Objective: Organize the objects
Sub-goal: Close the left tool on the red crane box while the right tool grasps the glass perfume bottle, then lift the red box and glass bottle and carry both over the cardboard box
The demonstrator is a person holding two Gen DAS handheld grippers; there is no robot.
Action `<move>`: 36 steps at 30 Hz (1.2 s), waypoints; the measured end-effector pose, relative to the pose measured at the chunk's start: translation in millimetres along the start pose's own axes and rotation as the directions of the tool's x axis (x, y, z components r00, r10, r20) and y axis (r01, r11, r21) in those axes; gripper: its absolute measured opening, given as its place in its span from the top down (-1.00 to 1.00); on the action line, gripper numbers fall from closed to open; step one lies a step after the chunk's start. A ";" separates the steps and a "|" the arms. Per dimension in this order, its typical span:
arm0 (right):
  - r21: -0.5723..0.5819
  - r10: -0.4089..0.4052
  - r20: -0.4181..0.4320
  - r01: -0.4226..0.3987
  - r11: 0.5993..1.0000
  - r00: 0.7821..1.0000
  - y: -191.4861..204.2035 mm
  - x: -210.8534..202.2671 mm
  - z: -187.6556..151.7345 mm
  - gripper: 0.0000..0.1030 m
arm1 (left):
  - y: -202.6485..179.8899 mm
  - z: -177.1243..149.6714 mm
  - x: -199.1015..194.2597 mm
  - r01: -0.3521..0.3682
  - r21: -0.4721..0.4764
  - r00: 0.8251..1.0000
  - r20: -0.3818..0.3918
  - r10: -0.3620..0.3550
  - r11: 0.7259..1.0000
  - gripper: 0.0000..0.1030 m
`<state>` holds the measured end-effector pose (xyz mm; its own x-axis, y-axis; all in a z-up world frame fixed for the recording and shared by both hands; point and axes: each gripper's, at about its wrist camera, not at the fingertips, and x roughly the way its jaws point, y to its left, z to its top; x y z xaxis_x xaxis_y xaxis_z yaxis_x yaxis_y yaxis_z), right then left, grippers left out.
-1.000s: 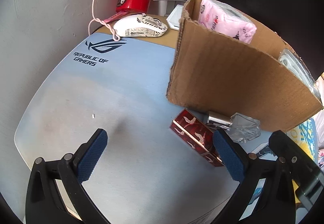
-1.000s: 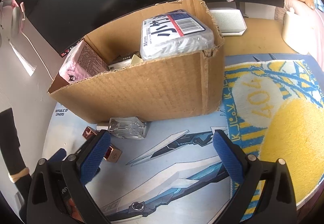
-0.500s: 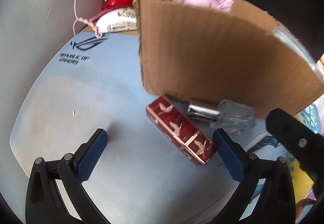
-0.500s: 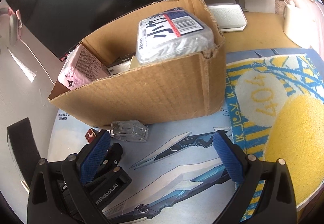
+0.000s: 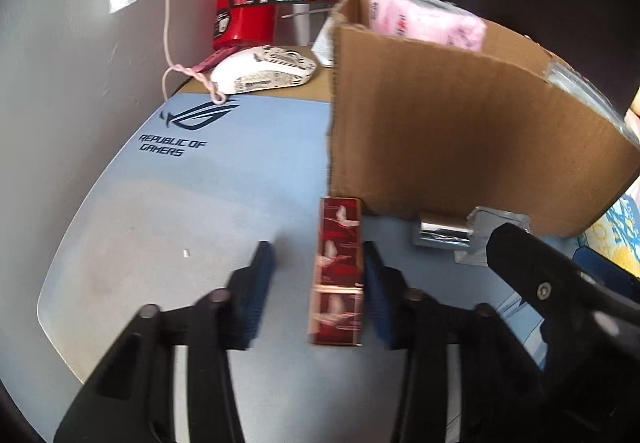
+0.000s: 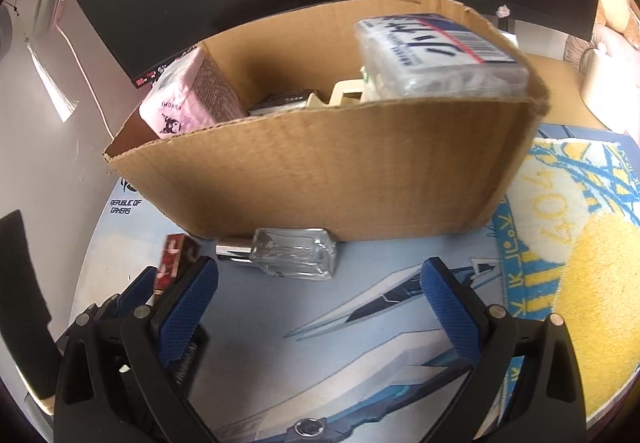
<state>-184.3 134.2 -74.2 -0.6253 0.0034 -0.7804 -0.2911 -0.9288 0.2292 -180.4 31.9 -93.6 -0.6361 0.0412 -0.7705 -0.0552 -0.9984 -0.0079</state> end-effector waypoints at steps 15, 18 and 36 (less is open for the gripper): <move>0.037 -0.081 -0.028 0.082 0.996 0.996 34.3 24.5 -3.3 -1.00 | 47.3 -2.3 -1.6 -0.053 -0.060 0.999 -0.006 0.053 0.997 0.60; -0.019 -0.146 -0.041 0.146 0.989 0.988 46.2 29.4 -4.7 -0.99 | 49.3 -2.8 -0.8 -0.055 -0.064 0.998 -0.002 0.055 0.996 0.59; -0.084 -0.160 -0.055 0.155 0.984 0.986 49.1 18.9 1.3 -0.53 | 61.1 -3.2 -3.9 0.057 -0.152 0.998 0.006 -0.056 0.987 0.61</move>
<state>-211.4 89.1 -77.0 -0.5296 0.1318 -0.8379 -0.3226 -0.9449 0.0553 -178.8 -29.4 -93.1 -0.6368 0.0977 -0.7648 0.0265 -0.9886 -0.1484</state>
